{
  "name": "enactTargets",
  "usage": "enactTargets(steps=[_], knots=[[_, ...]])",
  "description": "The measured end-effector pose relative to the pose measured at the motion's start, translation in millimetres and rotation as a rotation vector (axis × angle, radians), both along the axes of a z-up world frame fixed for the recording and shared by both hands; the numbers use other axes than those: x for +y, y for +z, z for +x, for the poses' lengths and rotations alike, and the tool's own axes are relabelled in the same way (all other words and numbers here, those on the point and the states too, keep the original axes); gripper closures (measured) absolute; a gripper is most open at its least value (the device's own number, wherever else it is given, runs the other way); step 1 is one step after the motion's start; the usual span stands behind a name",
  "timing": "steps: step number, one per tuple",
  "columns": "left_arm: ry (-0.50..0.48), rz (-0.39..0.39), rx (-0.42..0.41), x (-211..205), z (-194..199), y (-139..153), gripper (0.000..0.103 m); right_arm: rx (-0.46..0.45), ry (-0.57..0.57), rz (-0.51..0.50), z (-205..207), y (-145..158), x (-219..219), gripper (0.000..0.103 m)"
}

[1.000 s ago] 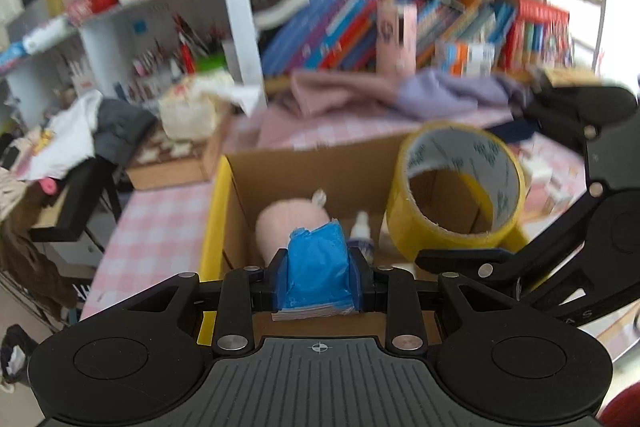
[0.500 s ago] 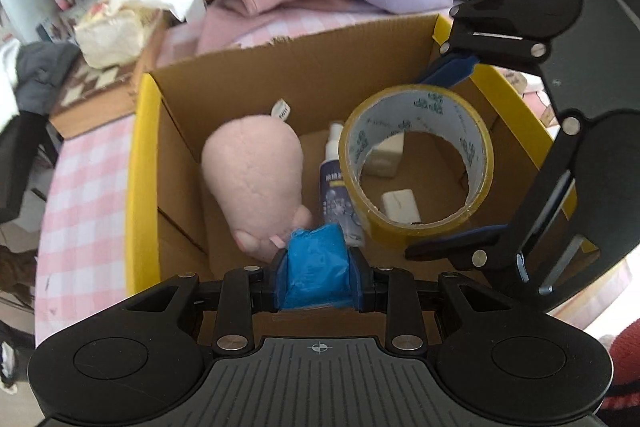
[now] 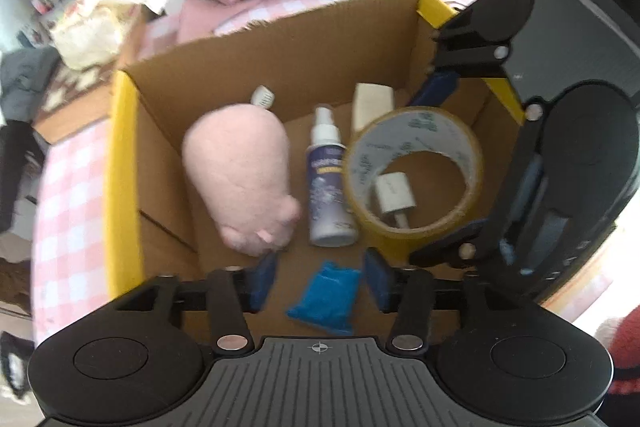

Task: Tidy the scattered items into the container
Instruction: 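Open both tools and lift them up out of the yellow box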

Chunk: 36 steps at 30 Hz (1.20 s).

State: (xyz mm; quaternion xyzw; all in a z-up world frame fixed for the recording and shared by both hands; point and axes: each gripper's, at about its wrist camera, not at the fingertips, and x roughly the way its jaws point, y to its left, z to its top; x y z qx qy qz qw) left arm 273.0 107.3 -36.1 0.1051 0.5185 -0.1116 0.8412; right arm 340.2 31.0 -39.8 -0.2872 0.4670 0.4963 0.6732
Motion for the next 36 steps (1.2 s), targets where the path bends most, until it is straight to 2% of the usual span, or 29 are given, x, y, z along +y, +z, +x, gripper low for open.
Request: enactTargets(steps=[3, 10, 15, 23, 30, 36], knots=[[0.012, -0.023, -0.029, 4, -5, 10, 0.044, -0.003, -0.021, 0.025, -2, 6, -6, 0.011], [0.027, -0.03, -0.16, 3, -32, 42, 0.044, -0.039, -0.054, 0.119, -17, 39, -20, 0.006], [0.049, -0.062, -0.264, 7, -57, 68, 0.044, -0.082, -0.099, 0.19, -39, 68, -29, 0.006], [0.091, -0.107, -0.381, 12, -101, 100, 0.042, -0.152, -0.181, 0.306, -85, 105, -46, 0.006], [0.15, -0.122, -0.488, 13, -149, 115, 0.029, -0.303, -0.298, 0.385, -135, 124, -65, 0.007], [0.181, -0.112, -0.539, 8, -195, 119, 0.024, -0.393, -0.421, 0.478, -182, 134, -90, 0.007]])
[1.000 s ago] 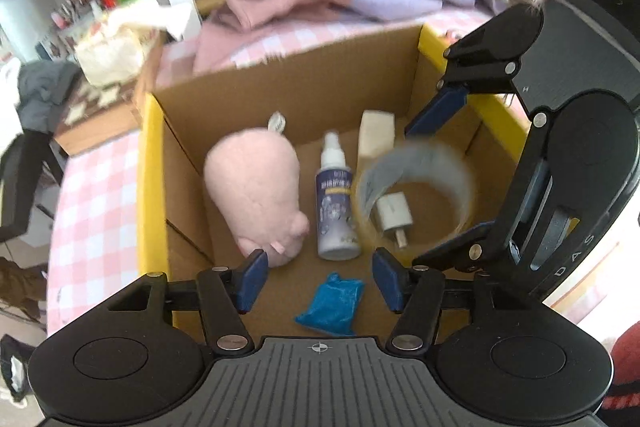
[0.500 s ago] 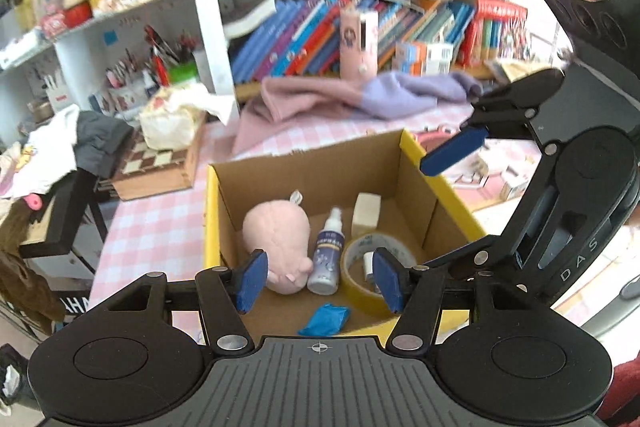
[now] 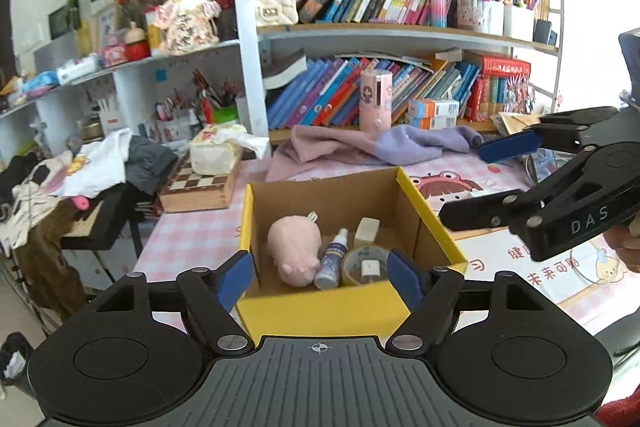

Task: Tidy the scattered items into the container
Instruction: 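Open both tools and lift them up out of the yellow box, then move both tools toward the small white box and white charger block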

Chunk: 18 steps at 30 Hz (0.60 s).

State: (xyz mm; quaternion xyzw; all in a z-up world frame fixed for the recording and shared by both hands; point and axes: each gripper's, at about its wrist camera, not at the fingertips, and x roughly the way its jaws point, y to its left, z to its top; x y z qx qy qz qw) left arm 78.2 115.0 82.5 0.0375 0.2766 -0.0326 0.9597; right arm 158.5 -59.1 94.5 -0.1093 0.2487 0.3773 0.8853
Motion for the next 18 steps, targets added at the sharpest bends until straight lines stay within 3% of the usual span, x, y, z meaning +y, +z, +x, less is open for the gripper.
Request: enactTargets(steps=[11, 18], knots=[[0.103, -0.042, -0.075, -15, -67, -9, 0.021, -0.12, -0.2, 0.072, -78, -1, -35, 0.007], [0.155, -0.042, -0.07, -23, -96, -26, 0.021, -0.174, -0.385, 0.051, -123, -26, -54, 0.007]])
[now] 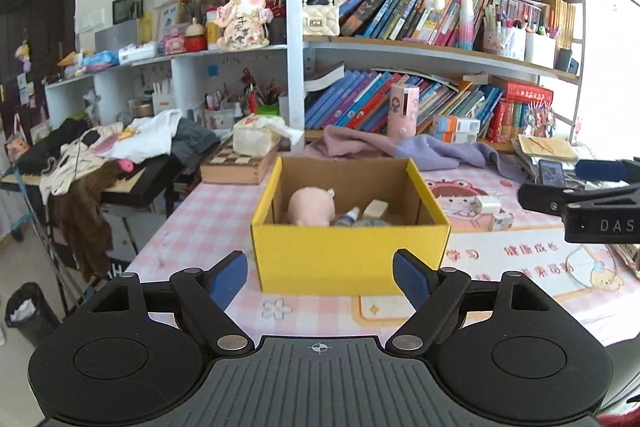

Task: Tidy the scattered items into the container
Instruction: 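Move both tools toward the small white box and white charger block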

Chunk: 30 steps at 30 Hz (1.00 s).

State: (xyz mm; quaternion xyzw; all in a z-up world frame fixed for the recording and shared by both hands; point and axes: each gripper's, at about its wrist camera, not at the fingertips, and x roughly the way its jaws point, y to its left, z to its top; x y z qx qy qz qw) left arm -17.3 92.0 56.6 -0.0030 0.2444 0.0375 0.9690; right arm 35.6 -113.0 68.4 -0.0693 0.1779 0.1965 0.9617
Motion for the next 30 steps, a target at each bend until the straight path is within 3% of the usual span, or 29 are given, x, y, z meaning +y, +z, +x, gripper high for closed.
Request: enactTargets(steps=[6, 16, 30], knots=[[0.033, -0.036, 0.014, -4, -17, -16, 0.021, 0.054, -0.04, -0.025, -21, -23, -11, 0.007], [-0.025, 0.006, 0.082, -28, -25, -44, 0.021, 0.091, -0.03, -0.1, -43, -55, -8, 0.009], [-0.091, -0.072, 0.233, -36, -5, -72, 0.021, 0.337, -0.058, -0.095, -34, -86, -23, 0.009]])
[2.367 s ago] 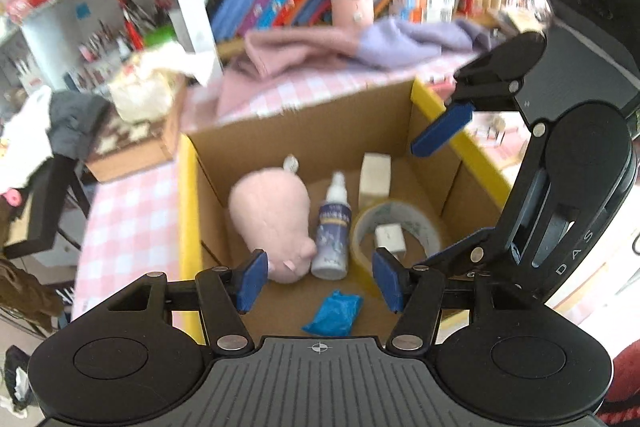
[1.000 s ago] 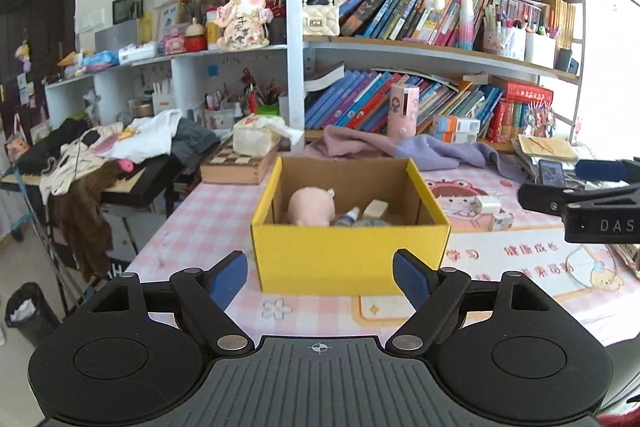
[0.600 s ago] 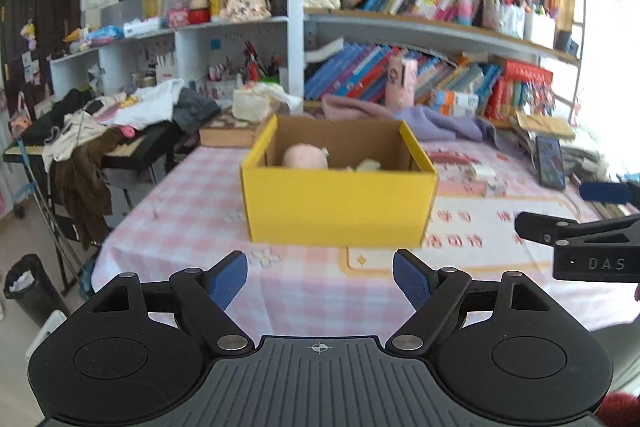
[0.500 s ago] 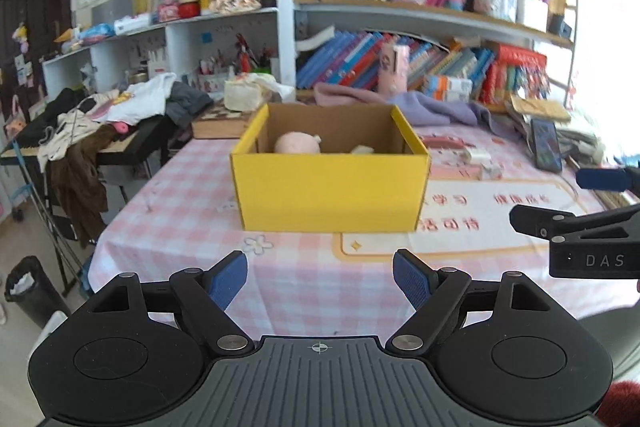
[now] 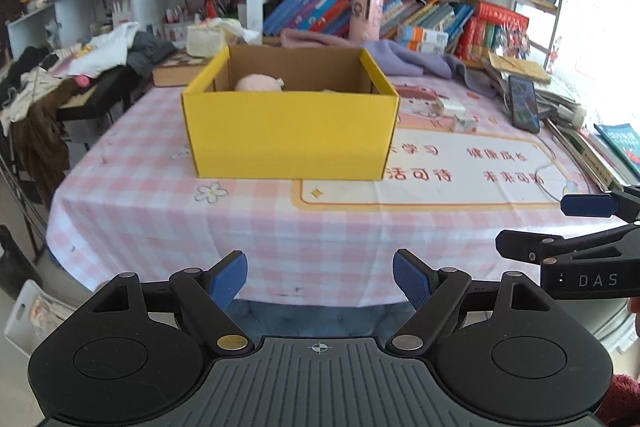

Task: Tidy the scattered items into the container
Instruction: 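Move both tools toward the small white box and white charger block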

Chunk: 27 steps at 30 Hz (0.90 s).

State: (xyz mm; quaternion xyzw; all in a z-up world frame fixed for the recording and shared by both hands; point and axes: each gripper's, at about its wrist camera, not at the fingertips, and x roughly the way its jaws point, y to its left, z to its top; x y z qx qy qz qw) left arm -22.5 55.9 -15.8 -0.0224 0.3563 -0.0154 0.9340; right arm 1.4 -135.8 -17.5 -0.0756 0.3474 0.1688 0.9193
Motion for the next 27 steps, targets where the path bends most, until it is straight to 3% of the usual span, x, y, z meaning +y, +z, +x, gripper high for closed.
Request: enactTargets(steps=[12, 25, 27], knots=[[-0.031, -0.014, 0.03, -12, 19, -4, 0.021, 0.025, -0.015, -0.014, 10, 0, -11, 0.009], [-0.162, -0.022, 0.093, -45, 46, -16, 0.021, 0.056, -0.11, -0.034, 21, -6, -39, 0.009], [-0.192, -0.024, 0.083, -52, 49, -16, 0.021, 0.048, -0.133, -0.04, 21, -6, -45, 0.014]])
